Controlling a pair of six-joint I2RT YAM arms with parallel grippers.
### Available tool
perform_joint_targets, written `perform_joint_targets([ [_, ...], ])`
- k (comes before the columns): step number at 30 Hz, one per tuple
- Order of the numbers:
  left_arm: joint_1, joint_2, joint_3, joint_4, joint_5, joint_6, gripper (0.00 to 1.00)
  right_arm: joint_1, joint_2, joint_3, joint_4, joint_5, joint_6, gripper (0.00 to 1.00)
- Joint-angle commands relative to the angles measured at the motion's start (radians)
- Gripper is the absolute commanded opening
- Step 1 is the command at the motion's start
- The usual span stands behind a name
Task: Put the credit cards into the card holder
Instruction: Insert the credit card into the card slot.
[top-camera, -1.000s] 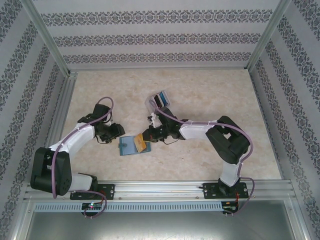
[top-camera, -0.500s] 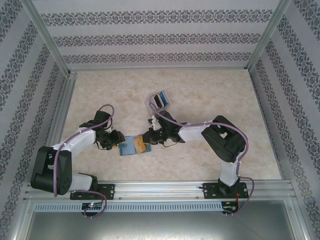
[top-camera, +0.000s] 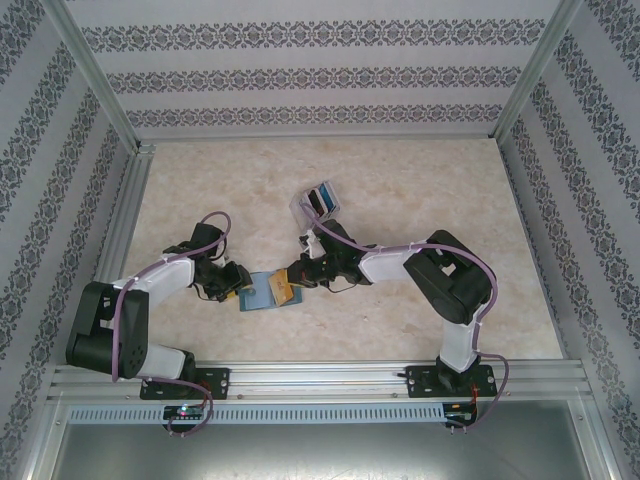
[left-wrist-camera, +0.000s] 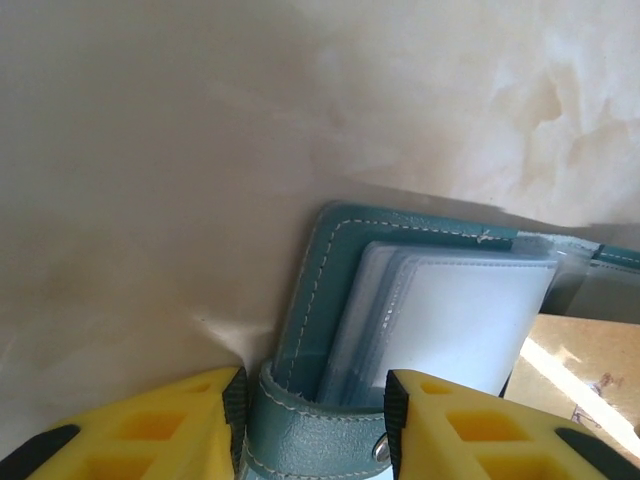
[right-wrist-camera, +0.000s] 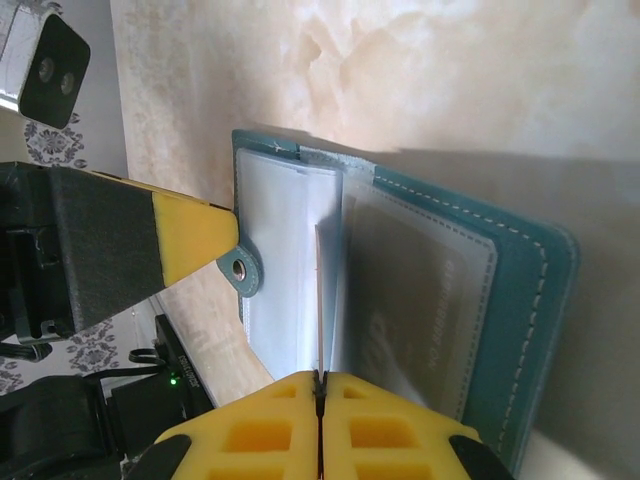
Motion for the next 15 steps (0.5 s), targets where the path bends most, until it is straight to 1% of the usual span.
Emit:
perform_joint_targets([
  [1,0.012,0.020,-0.001,0.016,0.013,0.010,0.43,0.003,-0.010,-0.009,0.020,0.010,0.006,0.09],
  [15,0.011,0.034,-0.014,0.038,0.018,0.006,0.35,0.017,0.076,0.051,0.045,-0.007,0.019,0.09],
])
